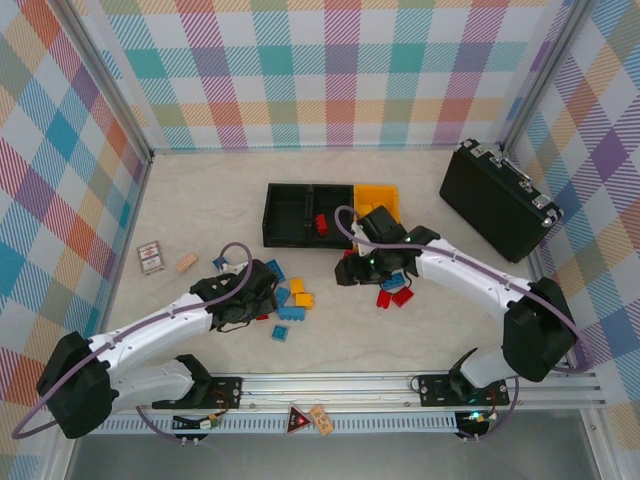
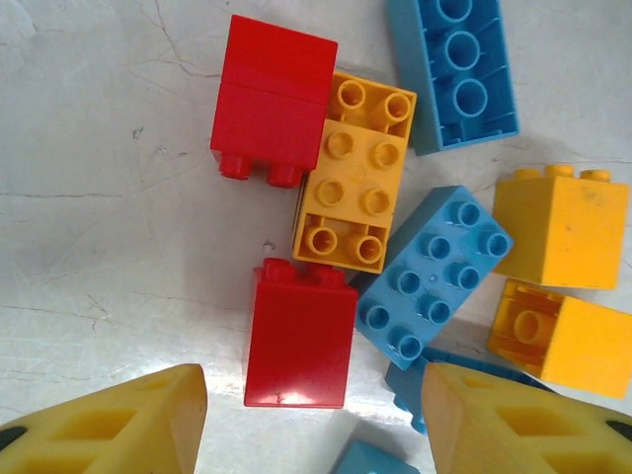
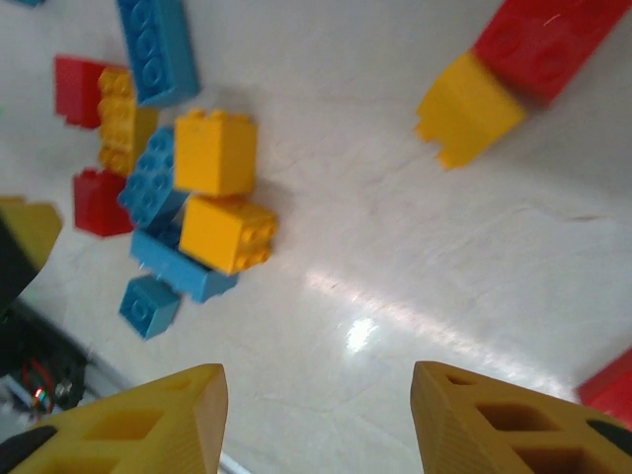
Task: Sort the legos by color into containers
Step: Pick up the lego from the middle-left of the table.
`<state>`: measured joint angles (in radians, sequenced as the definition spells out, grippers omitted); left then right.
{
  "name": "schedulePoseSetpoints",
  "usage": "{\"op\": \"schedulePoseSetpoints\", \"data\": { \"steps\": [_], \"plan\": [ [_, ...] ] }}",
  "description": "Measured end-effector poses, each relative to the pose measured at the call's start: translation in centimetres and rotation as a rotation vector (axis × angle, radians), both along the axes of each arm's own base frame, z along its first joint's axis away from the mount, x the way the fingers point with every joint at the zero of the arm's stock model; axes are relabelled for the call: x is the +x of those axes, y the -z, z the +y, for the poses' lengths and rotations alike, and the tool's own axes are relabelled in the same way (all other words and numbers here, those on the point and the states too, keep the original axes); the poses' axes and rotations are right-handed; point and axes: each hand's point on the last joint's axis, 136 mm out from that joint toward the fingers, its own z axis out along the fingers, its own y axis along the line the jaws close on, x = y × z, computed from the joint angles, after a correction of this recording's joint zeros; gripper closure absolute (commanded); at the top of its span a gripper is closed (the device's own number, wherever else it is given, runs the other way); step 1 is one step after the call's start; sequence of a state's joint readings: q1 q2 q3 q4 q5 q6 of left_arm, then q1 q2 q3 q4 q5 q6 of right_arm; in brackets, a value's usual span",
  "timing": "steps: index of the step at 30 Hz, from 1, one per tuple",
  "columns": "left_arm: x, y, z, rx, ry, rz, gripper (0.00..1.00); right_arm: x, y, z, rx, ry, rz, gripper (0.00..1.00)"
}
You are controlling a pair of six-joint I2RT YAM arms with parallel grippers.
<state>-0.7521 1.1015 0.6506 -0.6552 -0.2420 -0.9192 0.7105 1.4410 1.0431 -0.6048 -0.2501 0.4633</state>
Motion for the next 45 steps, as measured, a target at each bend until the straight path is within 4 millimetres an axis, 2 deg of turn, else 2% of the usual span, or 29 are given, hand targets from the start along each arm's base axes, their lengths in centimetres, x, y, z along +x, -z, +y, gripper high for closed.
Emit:
{"op": "schedulePoseSetpoints", "data": {
  "steps": [3, 7, 19, 22, 26, 32, 35, 38, 45],
  "plan": [
    [0.0, 0.6, 0.1, 0.02, -0.002, 0.014, 0.42, -1.7, 0.1, 1.2, 0.039, -0.061, 0.018, 0.48],
    [-0.1, 1.6, 0.2, 0.055, 0.001, 0.046, 0.46, -3.1, 0.5, 2.1, 0.06, -0.107, 0.034, 0.48],
    [0.4, 3.1, -0.2, 0.089, 0.028, 0.061, 0.52, -3.1, 0.8, 2.6, 0.075, -0.112, 0.039, 0.48],
    [0.5, 3.6, -0.3, 0.095, 0.033, 0.065, 0.57, -3.1, 0.8, 2.6, 0.075, -0.112, 0.043, 0.48],
    [0.3, 4.0, 0.0, 0.109, 0.041, 0.07, 0.75, -3.1, 0.8, 2.6, 0.076, -0.111, 0.045, 0.49],
    [0.3, 3.8, 0.1, 0.109, 0.043, 0.064, 0.82, -3.3, 0.8, 2.7, 0.077, -0.11, 0.048, 0.49],
    [0.0, 3.3, 0.4, 0.113, 0.046, 0.067, 0.82, -3.4, 0.8, 2.8, 0.079, -0.112, 0.052, 0.49],
    [0.1, 1.9, 0.3, 0.106, 0.056, 0.053, 0.82, -3.3, 0.7, 2.8, 0.081, -0.108, 0.051, 0.49],
    [2.7, -3.4, -2.2, 0.054, 0.105, -0.035, 0.83, -2.1, -0.4, 1.9, 0.094, -0.043, 0.028, 0.49]
  ]
}}
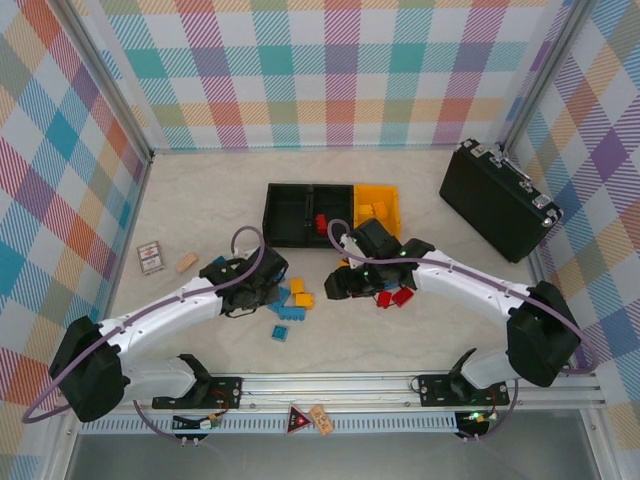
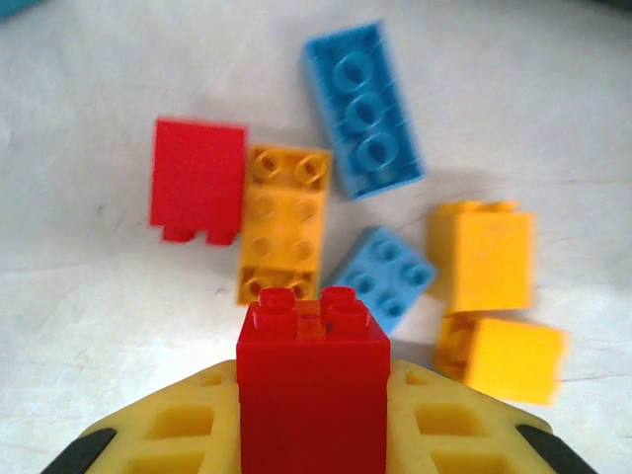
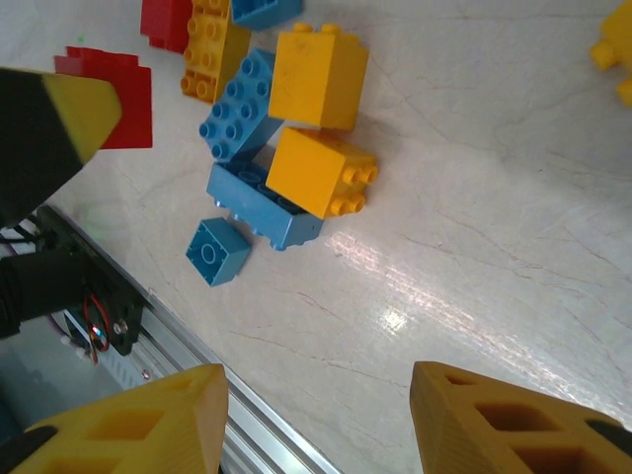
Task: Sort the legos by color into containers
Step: Pick up the lego from the middle-left of the table, then place the lego in the container.
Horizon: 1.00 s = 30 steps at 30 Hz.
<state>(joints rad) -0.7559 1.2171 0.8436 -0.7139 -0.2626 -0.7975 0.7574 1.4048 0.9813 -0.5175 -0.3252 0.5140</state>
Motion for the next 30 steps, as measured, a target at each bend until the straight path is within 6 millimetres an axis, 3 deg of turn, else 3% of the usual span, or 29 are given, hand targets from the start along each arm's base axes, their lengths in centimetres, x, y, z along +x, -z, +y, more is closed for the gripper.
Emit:
{"op": "schedulePoseSetpoints", "data": {
  "steps": [4, 9, 19, 24, 30],
  "plan": [
    [2.5, -2.4, -2.6, -0.018, 0.047, -0.032, 0.84, 2.3, -1.3, -2.3, 0.011, 0.115, -0.033, 0.49],
    [6.1, -3.2, -6.7, -0.019, 0.116, -0.031, 0.84, 3.7, -1.6, -5.2, -0.003, 0.232, -0.049, 0.48],
    [13.5, -2.1, -14.2, -0.011, 0.208, -0.042, 0.84, 2.8, 0.2, -8.0, -0.059, 0.319, -0.005, 0.48],
    [16.1, -1.0, -16.3, -0.015, 0.219, -0.044, 0.84, 2.2, 0.7, -8.4, -0.068, 0.333, 0.014, 0.49],
    [18.9, 0.3, -17.3, -0.006, 0.208, -0.048, 0.85, 2.3, 0.6, -8.7, -0.075, 0.345, 0.008, 0.49]
  ]
}}
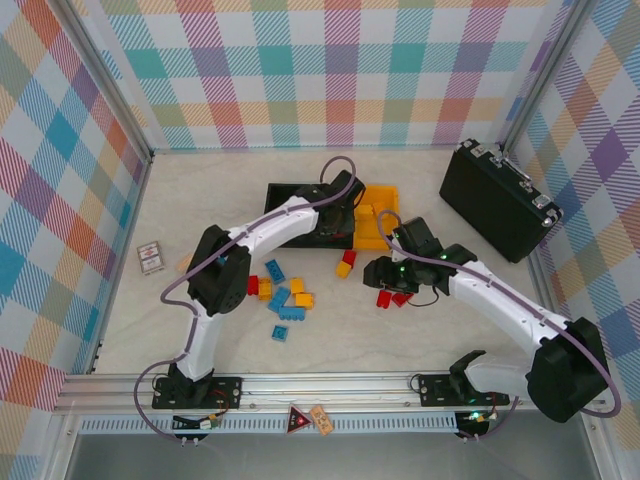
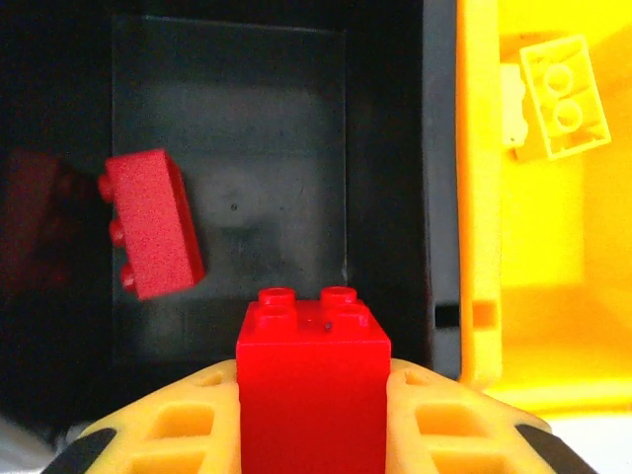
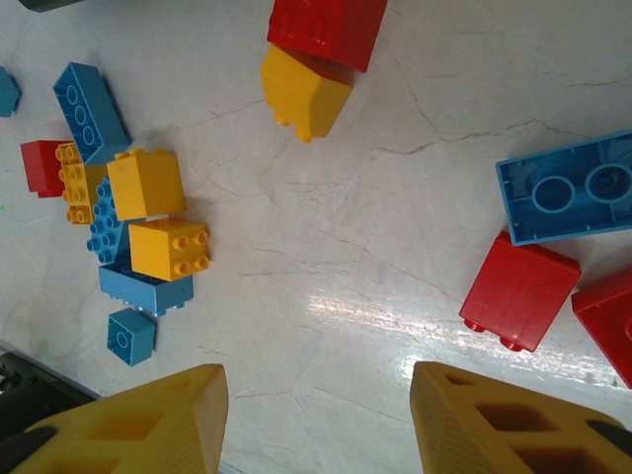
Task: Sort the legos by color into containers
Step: Place the lego in the container.
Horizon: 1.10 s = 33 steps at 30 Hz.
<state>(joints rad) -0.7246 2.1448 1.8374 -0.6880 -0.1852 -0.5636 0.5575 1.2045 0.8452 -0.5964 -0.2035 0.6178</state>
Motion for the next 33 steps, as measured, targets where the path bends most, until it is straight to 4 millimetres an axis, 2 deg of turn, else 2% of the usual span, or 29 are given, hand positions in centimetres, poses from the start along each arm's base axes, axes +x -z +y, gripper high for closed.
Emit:
{"op": "schedulePoseSetpoints", "data": {
  "steps": [7, 8, 13, 16, 22, 27, 33],
  "plan": [
    [1.2, 1.0, 0.8, 0.036, -0.03, 0.002, 0.84, 0.1, -0.2, -0.3, -0.005, 0.009, -0.013, 0.48],
    [1.4, 1.1, 0.9, 0.039, -0.032, 0.0, 0.82, 0.1, -0.3, -0.3, -0.005, 0.009, -0.014, 0.48],
    [2.1, 1.5, 0.9, 0.05, -0.037, 0.002, 0.6, 0.1, -0.3, -0.3, -0.003, 0.01, -0.016, 0.48],
    [2.1, 1.5, 1.0, 0.054, -0.037, 0.005, 0.56, 0.1, -0.3, -0.3, -0.005, 0.011, -0.018, 0.48],
    [2.0, 1.2, 1.1, 0.052, -0.035, 0.002, 0.54, 0.2, -0.3, -0.4, -0.009, 0.015, -0.02, 0.48],
    [0.9, -0.5, 1.8, 0.038, -0.029, -0.011, 0.54, 0.2, -0.3, -0.4, -0.011, 0.016, -0.022, 0.48],
    [-1.1, -4.8, 2.7, -0.029, -0.009, -0.07, 0.54, 0.2, -0.4, -0.4, -0.005, 0.014, -0.02, 0.48]
  ]
}}
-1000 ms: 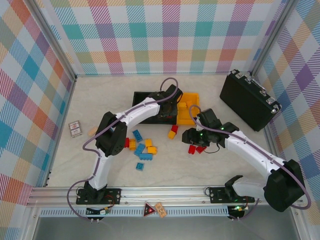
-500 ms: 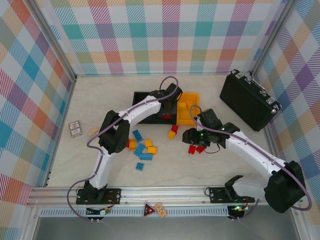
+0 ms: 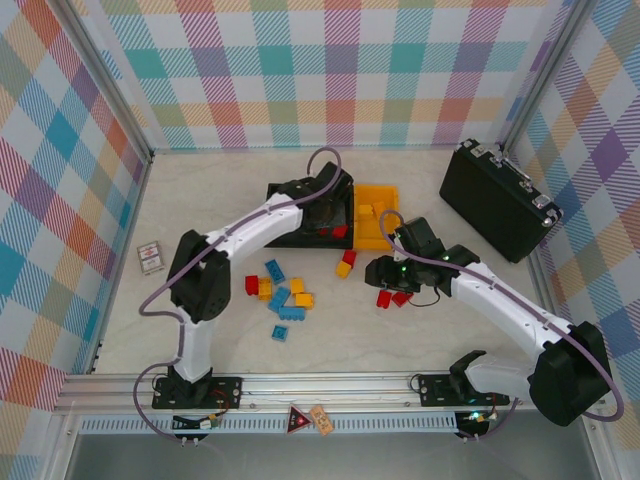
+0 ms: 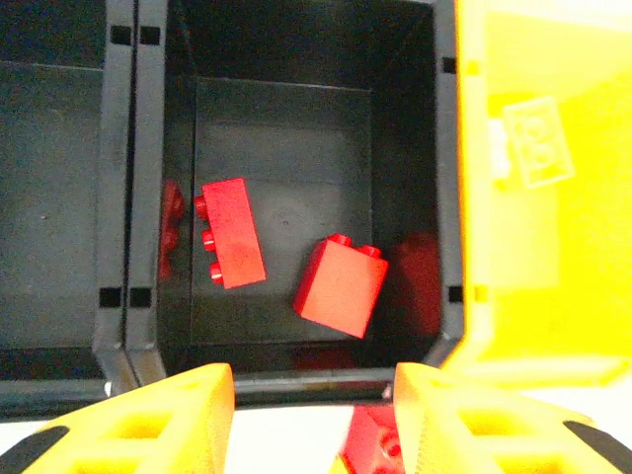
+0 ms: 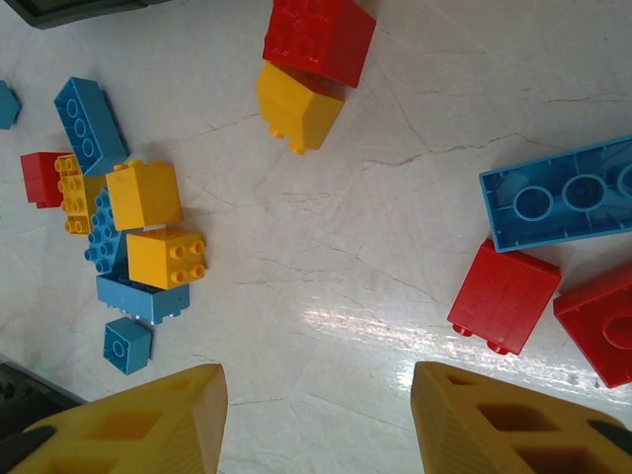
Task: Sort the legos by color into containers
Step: Place the lego in the container, then pick up the lego from the middle-left of the table.
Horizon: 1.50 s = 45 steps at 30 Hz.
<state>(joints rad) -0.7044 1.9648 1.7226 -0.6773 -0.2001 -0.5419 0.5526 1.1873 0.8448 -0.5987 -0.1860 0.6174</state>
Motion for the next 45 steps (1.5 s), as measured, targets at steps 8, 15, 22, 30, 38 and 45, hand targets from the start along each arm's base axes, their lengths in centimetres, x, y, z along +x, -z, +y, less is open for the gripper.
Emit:
{"op": "schedulePoseSetpoints", "data": {
  "steps": [8, 15, 22, 30, 38, 45],
  "plan": [
    [-3.8, -0.8, 2.7, -0.044, 0.007, 0.003, 0.53, -0.8, -1.2, 2.4, 0.062, -0.109, -0.028, 0.46],
    [-7.6, 1.5, 8.2, -0.018, -0.076, 0.051, 0.5, -1.6, -2.1, 5.8, 0.099, -0.247, -0.072, 0.42],
    [-9.4, 1.6, 14.9, -0.025, -0.24, 0.035, 0.49, -2.1, -2.7, 9.2, 0.121, -0.357, -0.113, 0.41],
    [-10.4, 3.9, 20.6, 0.008, -0.395, 0.074, 0.46, -2.2, -2.8, 12.7, 0.113, -0.455, -0.15, 0.39],
    [-10.3, 5.8, 25.7, 0.054, -0.576, 0.094, 0.32, -2.1, -3.1, 14.0, 0.114, -0.484, -0.167, 0.39],
    [-9.1, 9.1, 27.4, 0.09, -0.651, 0.148, 0.3, -1.9, -2.9, 13.7, 0.093, -0.471, -0.17, 0.39]
  ]
}}
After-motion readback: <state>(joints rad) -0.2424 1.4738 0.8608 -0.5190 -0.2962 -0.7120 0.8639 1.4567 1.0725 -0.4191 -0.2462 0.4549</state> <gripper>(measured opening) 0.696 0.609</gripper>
